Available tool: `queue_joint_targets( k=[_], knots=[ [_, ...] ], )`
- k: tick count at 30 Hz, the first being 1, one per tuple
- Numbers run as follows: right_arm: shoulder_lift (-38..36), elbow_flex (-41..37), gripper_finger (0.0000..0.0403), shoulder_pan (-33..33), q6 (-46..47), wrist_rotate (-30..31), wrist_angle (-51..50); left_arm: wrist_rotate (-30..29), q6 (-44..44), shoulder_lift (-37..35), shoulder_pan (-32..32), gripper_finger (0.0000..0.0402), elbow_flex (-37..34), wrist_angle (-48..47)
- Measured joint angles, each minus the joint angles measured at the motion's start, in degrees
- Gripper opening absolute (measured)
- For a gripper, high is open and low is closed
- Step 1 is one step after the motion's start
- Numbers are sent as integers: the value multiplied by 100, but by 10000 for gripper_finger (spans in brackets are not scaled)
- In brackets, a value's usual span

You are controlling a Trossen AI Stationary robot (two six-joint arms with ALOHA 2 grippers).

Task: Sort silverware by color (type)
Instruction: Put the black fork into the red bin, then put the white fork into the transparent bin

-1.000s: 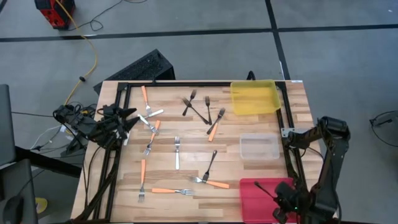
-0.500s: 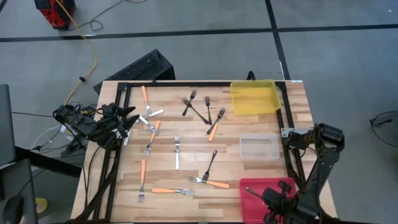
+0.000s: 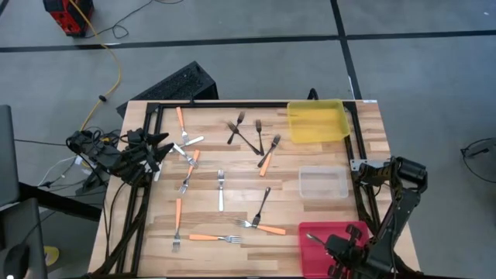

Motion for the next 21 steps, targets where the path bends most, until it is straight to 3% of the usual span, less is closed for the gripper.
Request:
queue_joint_targets(
  k=[21],
  knots=[
    [-6,0,71,-183,86,-19,-252,14,3,0,-2,268,0,7]
  ],
)
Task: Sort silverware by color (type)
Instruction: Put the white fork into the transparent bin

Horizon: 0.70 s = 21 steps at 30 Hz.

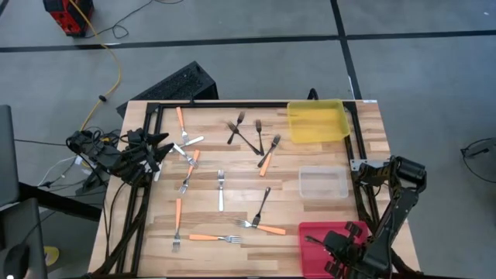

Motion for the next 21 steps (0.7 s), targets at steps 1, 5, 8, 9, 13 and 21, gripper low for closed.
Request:
queue_joint_targets(
  k=[1,5,8,9,13,21],
  knots=[
    [-8,0,72,-44,-63,-3,16,2,0,0,2,268,0,-2],
    [-49,90,90,-300,-589,-17,-16,3,0,0,1,268,0,0],
    [-49,308,116,-564,-1113,-13,-238,6,0,0,2,268,0,0],
    [-50,390,126,-664,-1322,-14,-322,6,0,0,2,268,0,-2],
    [-51,742,162,-1067,-2229,-8,-589,21,0,0,2,268,0,-8],
    [-56,1348,183,-2015,-3990,505,-1084,190,0,2,0,268,0,-26]
  ],
)
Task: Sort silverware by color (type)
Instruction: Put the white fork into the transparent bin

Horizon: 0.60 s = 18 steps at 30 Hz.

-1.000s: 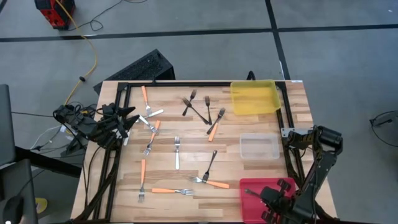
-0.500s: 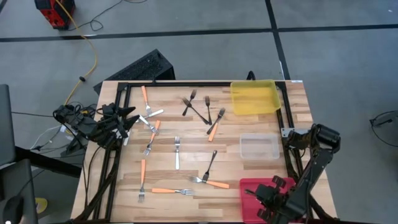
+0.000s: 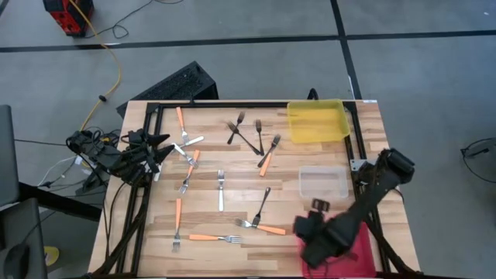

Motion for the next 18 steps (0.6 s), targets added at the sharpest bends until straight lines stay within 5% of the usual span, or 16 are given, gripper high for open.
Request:
queue_joint_targets(
  k=[8,18],
  knots=[
    [0,282,177,-1429,-1006,740,351,86,0,-2,1,268,0,-5],
    [176,291,183,-2834,-2340,742,3048,162,0,-2,1,268,0,-6]
  ],
)
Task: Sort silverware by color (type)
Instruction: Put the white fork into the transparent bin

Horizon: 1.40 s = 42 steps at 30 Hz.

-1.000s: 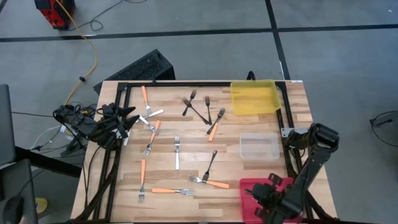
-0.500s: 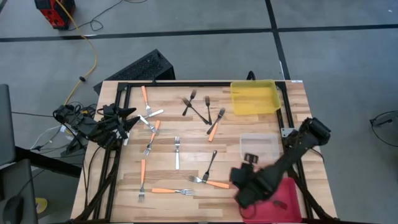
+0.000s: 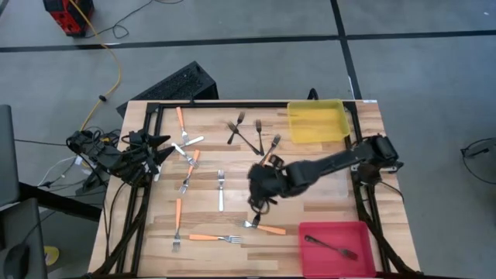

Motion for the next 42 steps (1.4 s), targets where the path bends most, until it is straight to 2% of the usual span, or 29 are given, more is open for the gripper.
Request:
queue_joint_targets(
  k=[8,11,13,15,18,29,34,42],
  knots=[
    [552,-9,174,-399,-872,27,1752,2,-4,1,0,268,0,-3],
    [763,-33,173,-490,-902,43,2109,-13,-39,2,-1,268,4,-1],
    [958,20,173,-503,-857,42,2713,-24,-52,15,-2,268,4,-7],
    [1076,7,173,-500,-771,123,2611,-33,-78,28,1,268,8,-6],
    [1479,155,173,-526,-699,152,3036,-50,-84,37,-1,268,0,-66],
    [2762,1264,172,-520,-593,319,2634,-165,-180,140,1,268,5,-90],
    [2981,1646,172,-513,-247,326,2263,-74,-259,166,3,268,0,-129],
    [2961,1689,172,-501,132,600,1625,-32,-429,179,5,268,0,-130]
  ],
)
